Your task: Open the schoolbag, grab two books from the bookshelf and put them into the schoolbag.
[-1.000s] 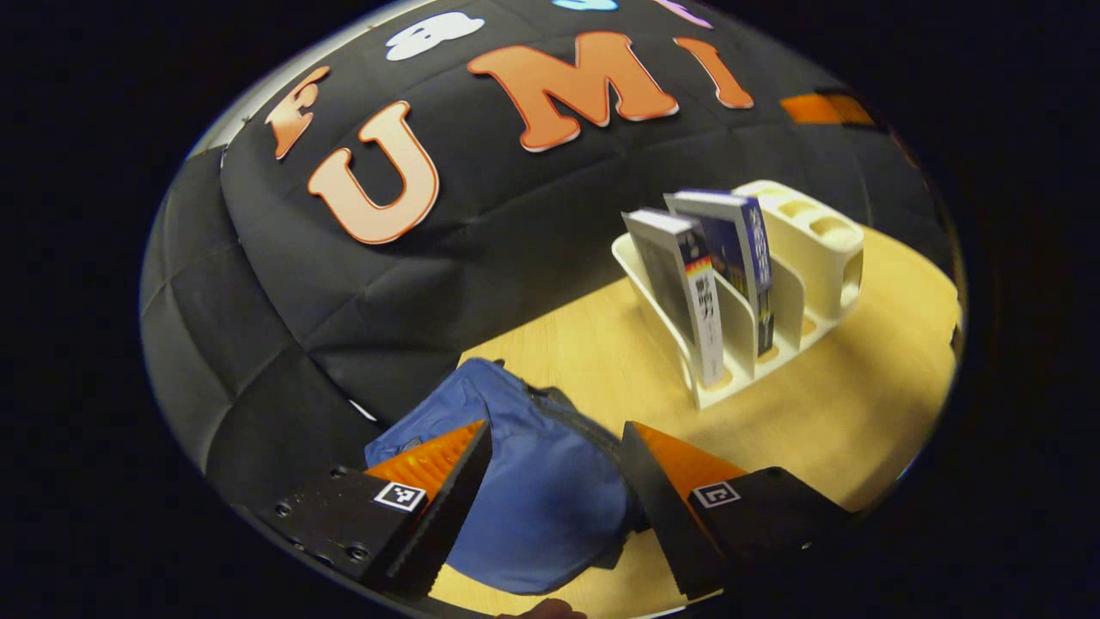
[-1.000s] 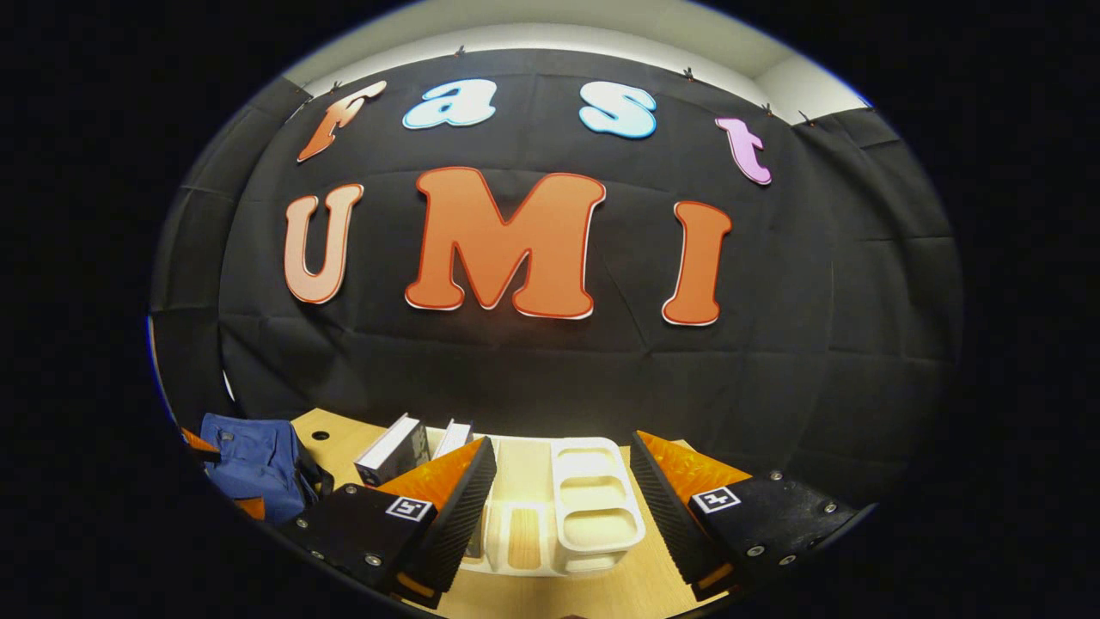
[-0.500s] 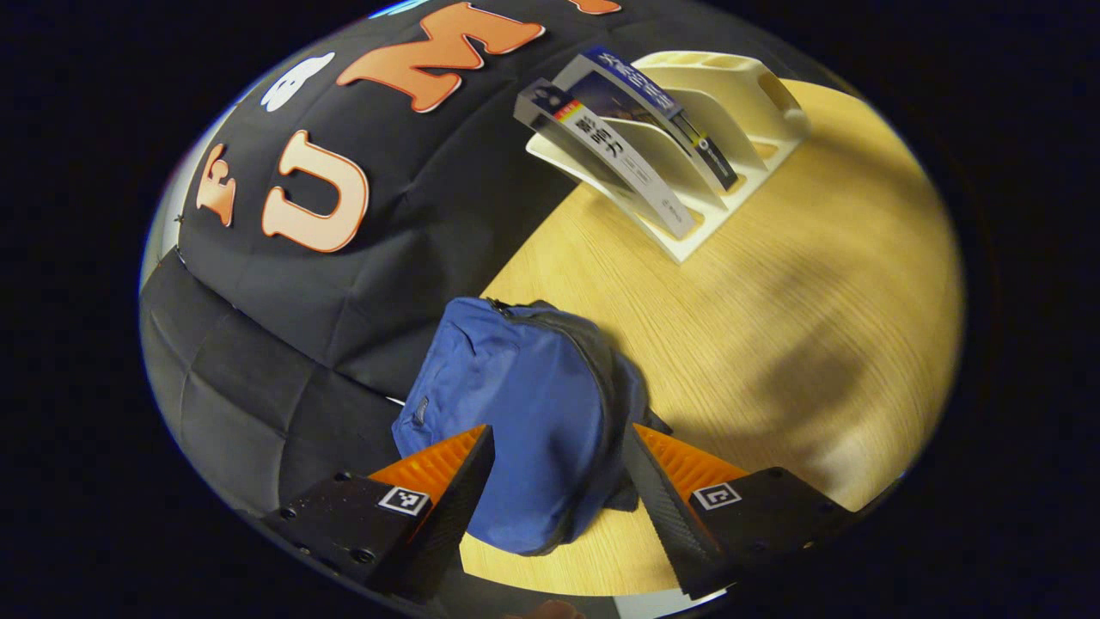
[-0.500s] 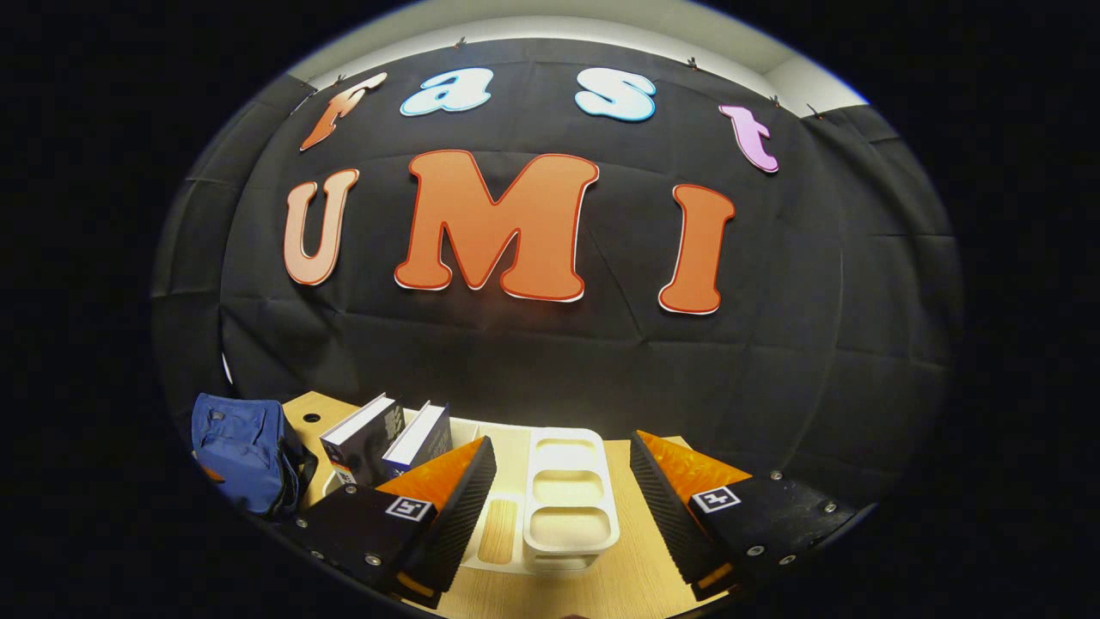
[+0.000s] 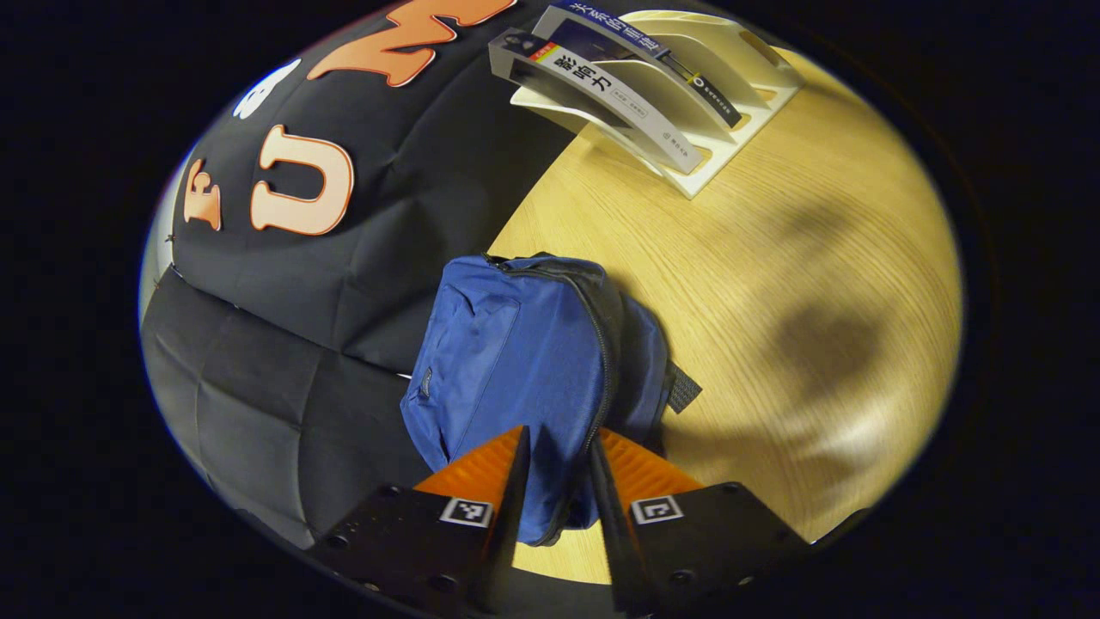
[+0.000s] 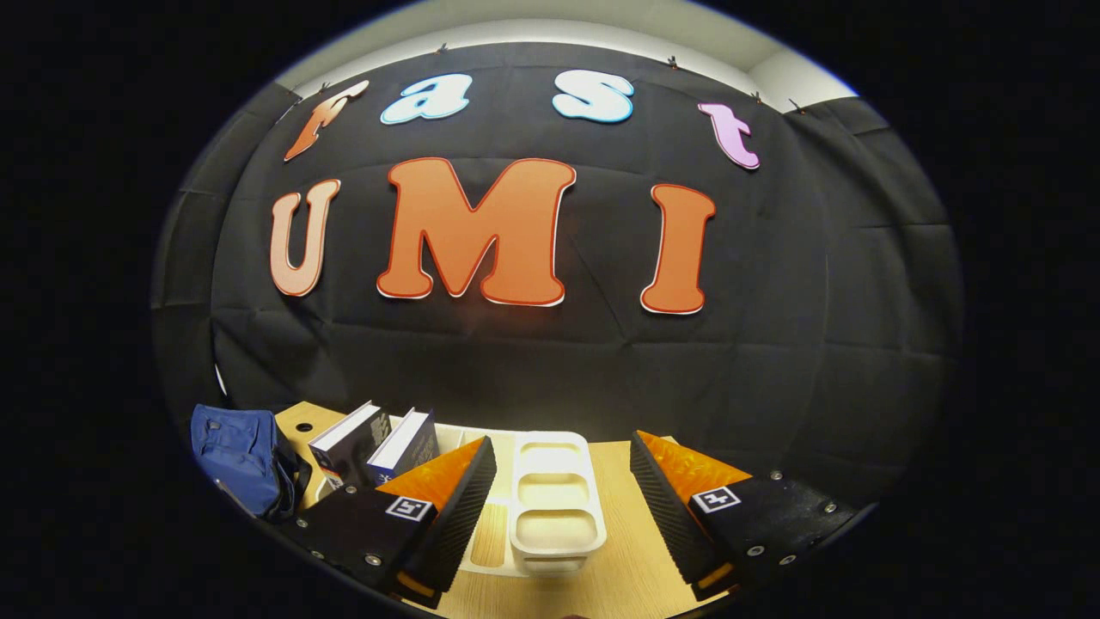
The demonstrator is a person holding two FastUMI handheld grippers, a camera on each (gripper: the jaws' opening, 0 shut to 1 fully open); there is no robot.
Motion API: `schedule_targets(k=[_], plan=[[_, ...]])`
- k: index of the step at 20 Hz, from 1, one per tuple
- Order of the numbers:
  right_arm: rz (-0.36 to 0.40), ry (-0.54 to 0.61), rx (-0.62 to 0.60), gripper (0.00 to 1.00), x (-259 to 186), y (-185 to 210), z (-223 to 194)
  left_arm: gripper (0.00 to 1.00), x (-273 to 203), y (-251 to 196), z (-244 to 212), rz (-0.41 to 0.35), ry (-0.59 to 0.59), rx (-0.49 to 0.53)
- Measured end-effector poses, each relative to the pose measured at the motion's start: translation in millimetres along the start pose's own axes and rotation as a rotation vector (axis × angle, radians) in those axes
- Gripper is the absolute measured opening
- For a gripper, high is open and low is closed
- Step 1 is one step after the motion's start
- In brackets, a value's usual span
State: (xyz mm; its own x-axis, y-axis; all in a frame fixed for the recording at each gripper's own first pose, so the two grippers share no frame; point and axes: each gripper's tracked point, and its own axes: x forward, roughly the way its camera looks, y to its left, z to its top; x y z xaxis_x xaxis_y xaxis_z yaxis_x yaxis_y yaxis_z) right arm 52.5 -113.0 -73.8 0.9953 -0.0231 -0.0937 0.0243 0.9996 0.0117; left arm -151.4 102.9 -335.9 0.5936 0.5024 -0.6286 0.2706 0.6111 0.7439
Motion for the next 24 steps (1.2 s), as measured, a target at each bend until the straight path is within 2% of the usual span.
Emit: schedule_targets(k=[1, 3, 8, 11, 15, 18, 21, 24], plan=[[-0.003, -0.001, 0.001, 0.94, -0.3, 0.6, 0.6, 0.37, 1.3, -0.2, 0.7, -0.013, 0.01, -0.012], [0.003, 0.0, 0.006, 0.94, -0.1, 5.0, 1.4, 0.1, 2.1, 5.3, 5.0, -0.035, 0.021, -0.047], [0.061, 0.008, 0.014, 0.94, 0.7, 37.6, 4.5, 0.07, -15.2, 42.7, 30.3, -0.098, -0.025, -0.188], [0.148, 0.03, 0.001, 0.94, -2.1, 76.0, 6.0, 0.05, -22.0, 75.1, 41.1, -0.138, -0.05, -0.273], [0.281, 0.111, -0.007, 0.94, -5.0, 136.0, 5.4, 0.04, -32.8, 122.8, 51.3, -0.165, -0.093, -0.328], [0.343, 0.16, -0.01, 0.94, -1.6, 174.6, 8.3, 0.04, -35.7, 152.5, 56.3, -0.212, -0.118, -0.408], [0.372, 0.23, -0.011, 0.94, 3.0, 205.9, 8.1, 0.03, -35.4, 175.3, 61.5, -0.275, -0.13, -0.493], [0.391, 0.299, -0.029, 0.94, 12.2, 233.6, 4.3, 0.04, -33.9, 206.1, 65.4, -0.303, -0.161, -0.513]])
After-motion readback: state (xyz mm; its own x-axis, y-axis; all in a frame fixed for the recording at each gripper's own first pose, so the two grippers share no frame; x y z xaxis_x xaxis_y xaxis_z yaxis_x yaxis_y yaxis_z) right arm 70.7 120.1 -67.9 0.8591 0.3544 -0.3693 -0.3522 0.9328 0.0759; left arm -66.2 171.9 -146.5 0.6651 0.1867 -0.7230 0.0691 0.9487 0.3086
